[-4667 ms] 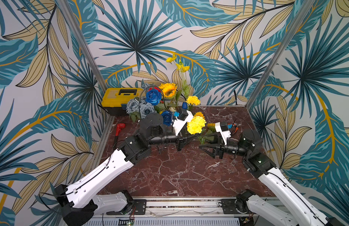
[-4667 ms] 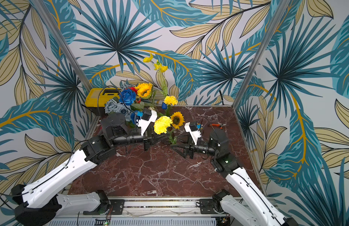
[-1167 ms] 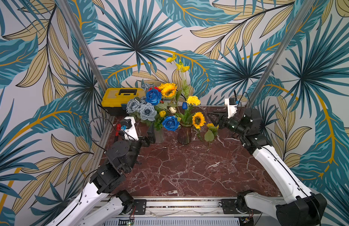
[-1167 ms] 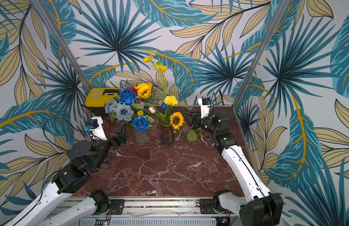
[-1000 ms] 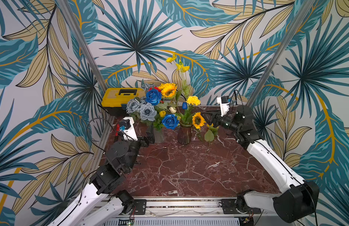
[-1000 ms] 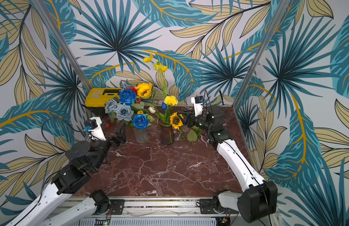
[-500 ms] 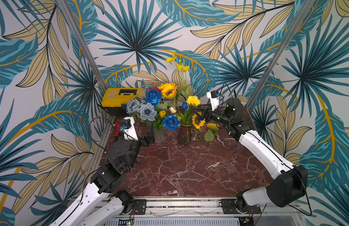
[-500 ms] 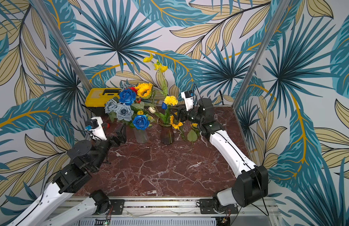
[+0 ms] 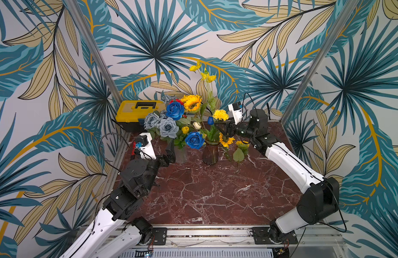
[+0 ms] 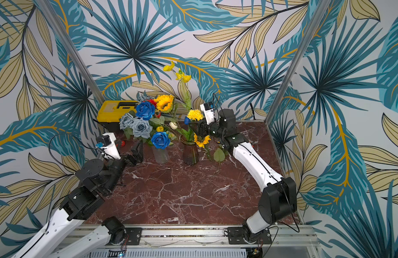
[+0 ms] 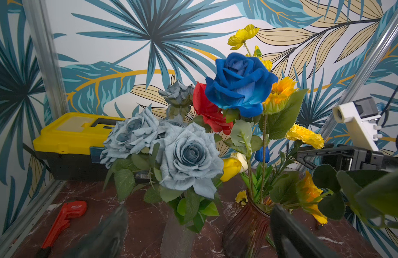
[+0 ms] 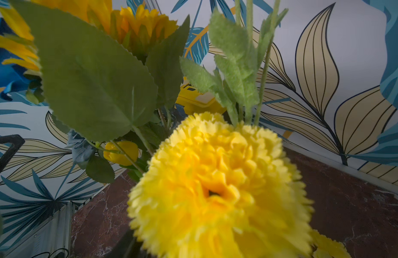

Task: Pick out yellow flowers from the vase
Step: Pick up the flower from the vase.

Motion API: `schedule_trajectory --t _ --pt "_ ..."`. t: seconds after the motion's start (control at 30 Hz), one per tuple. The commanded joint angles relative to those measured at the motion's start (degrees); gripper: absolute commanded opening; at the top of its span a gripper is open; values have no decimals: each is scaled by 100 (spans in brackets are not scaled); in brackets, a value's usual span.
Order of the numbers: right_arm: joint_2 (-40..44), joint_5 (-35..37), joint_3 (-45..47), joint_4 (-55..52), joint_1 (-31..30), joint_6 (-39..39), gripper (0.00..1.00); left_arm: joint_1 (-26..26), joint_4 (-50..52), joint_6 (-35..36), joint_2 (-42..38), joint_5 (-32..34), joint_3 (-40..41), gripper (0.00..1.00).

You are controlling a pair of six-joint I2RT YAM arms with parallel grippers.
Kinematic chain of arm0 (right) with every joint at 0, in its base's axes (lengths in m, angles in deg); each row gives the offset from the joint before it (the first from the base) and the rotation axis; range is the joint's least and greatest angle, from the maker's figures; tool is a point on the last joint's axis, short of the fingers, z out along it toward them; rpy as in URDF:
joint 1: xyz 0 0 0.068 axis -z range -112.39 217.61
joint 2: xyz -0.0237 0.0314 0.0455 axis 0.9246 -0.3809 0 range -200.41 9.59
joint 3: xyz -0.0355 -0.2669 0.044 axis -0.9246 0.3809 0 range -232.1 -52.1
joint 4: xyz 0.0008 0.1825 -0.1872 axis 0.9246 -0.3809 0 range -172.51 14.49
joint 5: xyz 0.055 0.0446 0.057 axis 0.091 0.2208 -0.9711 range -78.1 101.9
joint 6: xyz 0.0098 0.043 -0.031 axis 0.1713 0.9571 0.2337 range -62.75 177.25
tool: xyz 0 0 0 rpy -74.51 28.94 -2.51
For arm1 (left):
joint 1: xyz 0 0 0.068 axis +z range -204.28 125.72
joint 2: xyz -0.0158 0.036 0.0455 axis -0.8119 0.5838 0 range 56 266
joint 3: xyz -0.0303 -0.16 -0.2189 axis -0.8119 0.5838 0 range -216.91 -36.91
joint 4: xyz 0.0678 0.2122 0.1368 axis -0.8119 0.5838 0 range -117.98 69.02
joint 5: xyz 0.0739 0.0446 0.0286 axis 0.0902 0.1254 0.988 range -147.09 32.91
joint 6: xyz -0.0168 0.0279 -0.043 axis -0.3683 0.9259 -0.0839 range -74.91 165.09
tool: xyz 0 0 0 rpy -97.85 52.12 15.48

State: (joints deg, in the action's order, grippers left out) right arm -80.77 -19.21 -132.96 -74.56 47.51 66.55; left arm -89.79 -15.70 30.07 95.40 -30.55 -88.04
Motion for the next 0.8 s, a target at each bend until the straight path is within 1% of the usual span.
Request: schedule_trajectory --t 0.0,0.07,0.13,0.43,0.77 --pt "-141 -44 -181 -18 -50 -63 44 69 -65 -53 6 -96 93 99" --pt "-189 -53 -241 -42 -70 -60 41 101 -59 -52 15 -122 90 99" --pt "-192 -44 -248 -40 -80 -60 34 131 -59 -65 12 -169 78 100" --pt "-10 114 -239 -4 -99 -51 19 223 -67 -118 66 -323 28 99" --pt "189 193 -217 52 -98 -58 8 261 -64 -157 118 -387 -20 99"
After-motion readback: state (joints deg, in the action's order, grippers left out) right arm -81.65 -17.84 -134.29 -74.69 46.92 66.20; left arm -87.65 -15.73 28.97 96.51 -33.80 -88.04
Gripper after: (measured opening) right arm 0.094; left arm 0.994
